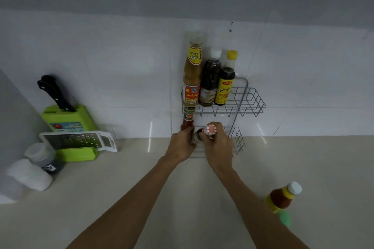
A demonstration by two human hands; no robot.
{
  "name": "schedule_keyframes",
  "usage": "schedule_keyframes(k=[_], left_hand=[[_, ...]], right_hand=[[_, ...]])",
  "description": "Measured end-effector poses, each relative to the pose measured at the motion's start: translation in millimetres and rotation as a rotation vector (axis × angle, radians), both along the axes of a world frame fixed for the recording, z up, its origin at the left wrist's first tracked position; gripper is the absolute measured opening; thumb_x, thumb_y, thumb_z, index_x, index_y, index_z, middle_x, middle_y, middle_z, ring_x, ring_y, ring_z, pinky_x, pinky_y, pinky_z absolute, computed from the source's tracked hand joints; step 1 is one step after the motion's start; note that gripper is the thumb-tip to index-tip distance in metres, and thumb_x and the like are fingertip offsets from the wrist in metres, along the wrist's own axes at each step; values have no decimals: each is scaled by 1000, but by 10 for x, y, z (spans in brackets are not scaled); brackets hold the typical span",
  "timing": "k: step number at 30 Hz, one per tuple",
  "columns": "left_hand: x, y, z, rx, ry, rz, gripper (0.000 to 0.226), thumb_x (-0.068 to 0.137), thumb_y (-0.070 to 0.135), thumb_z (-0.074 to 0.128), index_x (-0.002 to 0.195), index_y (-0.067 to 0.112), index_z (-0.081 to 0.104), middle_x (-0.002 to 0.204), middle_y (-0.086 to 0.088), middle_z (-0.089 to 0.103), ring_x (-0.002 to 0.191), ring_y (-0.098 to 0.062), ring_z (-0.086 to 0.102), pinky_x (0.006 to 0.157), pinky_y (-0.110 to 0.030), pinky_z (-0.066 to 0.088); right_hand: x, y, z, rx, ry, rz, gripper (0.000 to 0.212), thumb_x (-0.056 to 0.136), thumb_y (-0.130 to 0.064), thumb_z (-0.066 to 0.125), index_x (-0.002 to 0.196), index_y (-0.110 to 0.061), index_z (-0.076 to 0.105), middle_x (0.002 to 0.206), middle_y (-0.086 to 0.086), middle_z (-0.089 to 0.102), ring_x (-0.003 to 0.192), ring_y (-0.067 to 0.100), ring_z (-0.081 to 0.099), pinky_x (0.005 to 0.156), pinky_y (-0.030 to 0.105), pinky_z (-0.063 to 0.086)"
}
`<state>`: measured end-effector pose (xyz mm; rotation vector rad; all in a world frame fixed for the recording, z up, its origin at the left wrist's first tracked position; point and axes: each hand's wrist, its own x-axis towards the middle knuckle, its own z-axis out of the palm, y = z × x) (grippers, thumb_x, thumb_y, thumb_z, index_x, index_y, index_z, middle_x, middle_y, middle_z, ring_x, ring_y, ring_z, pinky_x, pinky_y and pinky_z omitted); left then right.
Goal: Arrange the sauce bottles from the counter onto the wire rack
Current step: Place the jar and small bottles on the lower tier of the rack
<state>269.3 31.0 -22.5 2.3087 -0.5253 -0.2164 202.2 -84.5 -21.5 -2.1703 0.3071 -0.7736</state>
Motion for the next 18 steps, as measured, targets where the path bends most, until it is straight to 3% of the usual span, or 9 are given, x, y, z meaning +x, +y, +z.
schedule_keyframes(k=[4, 7, 11, 15, 18], left_hand=[[174, 4, -203, 105, 52, 41, 34, 87, 16, 63, 122, 16, 61, 117, -11, 70, 104, -30, 66, 78, -20, 44], [237, -14, -322, 202, 61, 68, 34, 83, 16, 59, 117, 18, 61, 114, -10, 71, 103, -33, 66, 92, -33, 49], [225, -126, -351, 308, 66, 103, 41, 83, 18, 54, 124, 18, 55, 114, -7, 69, 114, -33, 60, 113, -54, 28], [206, -159, -348, 327, 120, 115, 35, 85, 16, 53, 120, 15, 55, 114, -10, 68, 119, -32, 57, 119, -57, 14], [175, -141, -303, 328, 156, 104, 42, 86, 16, 53, 127, 15, 52, 122, -11, 65, 124, -33, 53, 120, -55, 10]], right_hand=[[223, -78, -224, -1, 58, -58, 28, 89, -24, 67, 112, -16, 52, 84, 5, 69, 71, 22, 65, 56, 34, 53], [432, -119, -299, -31, 142, -54, 27, 91, -25, 65, 111, -13, 51, 84, 10, 69, 73, 29, 66, 57, 37, 53], [733, -185, -244, -19, 269, -18, 31, 91, -28, 64, 115, -12, 50, 96, 13, 71, 86, 31, 68, 68, 42, 57], [904, -281, -133, 36, 381, -41, 29, 90, -28, 65, 107, -6, 59, 101, 16, 71, 92, 33, 68, 74, 41, 56], [955, -348, -183, 32, 484, -29, 37, 89, -27, 66, 117, -6, 55, 108, 18, 71, 99, 35, 67, 80, 43, 57]])
